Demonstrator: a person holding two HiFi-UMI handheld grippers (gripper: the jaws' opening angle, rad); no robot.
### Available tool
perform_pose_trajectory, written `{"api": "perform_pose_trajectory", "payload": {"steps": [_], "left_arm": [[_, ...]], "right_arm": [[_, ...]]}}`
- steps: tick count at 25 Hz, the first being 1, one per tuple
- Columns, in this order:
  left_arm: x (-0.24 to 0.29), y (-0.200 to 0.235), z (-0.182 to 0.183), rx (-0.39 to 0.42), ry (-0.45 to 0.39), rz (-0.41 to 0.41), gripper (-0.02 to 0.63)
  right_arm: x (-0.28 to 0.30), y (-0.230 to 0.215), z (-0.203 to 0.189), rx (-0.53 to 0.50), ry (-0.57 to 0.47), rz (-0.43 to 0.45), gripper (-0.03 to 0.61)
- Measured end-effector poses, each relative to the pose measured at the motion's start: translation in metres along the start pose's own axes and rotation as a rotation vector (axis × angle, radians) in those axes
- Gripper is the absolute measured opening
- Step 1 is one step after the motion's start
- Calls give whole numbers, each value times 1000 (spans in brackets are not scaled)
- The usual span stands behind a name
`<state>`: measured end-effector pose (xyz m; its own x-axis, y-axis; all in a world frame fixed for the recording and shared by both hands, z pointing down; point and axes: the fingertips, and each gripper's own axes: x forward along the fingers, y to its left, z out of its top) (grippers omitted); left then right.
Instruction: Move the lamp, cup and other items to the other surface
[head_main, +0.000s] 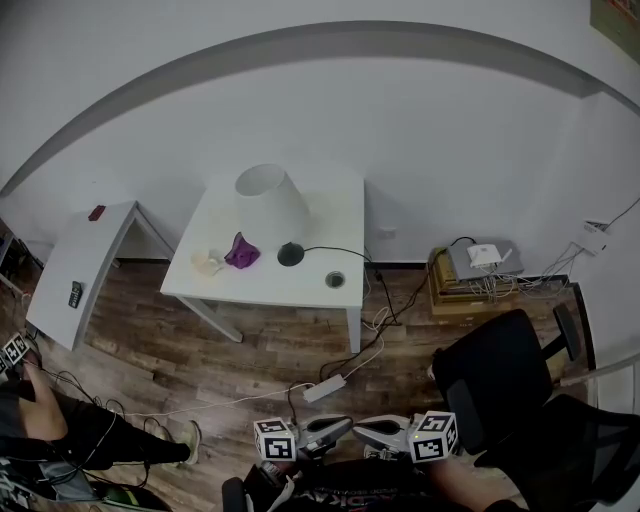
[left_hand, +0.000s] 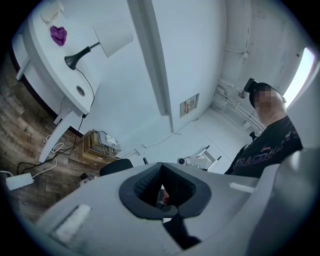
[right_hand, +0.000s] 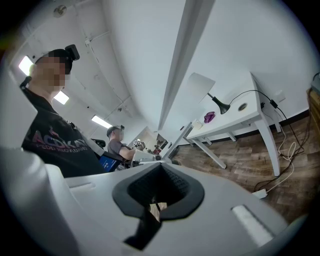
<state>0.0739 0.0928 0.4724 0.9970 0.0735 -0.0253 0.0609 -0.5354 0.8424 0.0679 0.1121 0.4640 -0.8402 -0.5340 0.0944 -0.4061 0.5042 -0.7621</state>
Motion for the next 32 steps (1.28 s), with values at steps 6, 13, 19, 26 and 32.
{"api": "perform_pose_trajectory", "payload": {"steps": [6, 13, 19, 26, 32], "left_arm": [[-2, 3, 3, -2, -16, -11, -5], [-11, -6, 3, -16, -51, 9, -5], [-32, -11, 4, -8, -121, 30, -5], [-52, -17, 3, -2, -166, 48, -5], [-62, -21, -2, 2, -184, 59, -5]], "right_arm": [[-6, -4, 11, 25, -52, -8, 6], [-4, 2, 10, 27, -59, 18, 6], [10, 10, 5, 21, -24, 70, 15], [28, 19, -1, 21, 18, 106, 15], [34, 27, -7, 30, 29, 127, 15]]}}
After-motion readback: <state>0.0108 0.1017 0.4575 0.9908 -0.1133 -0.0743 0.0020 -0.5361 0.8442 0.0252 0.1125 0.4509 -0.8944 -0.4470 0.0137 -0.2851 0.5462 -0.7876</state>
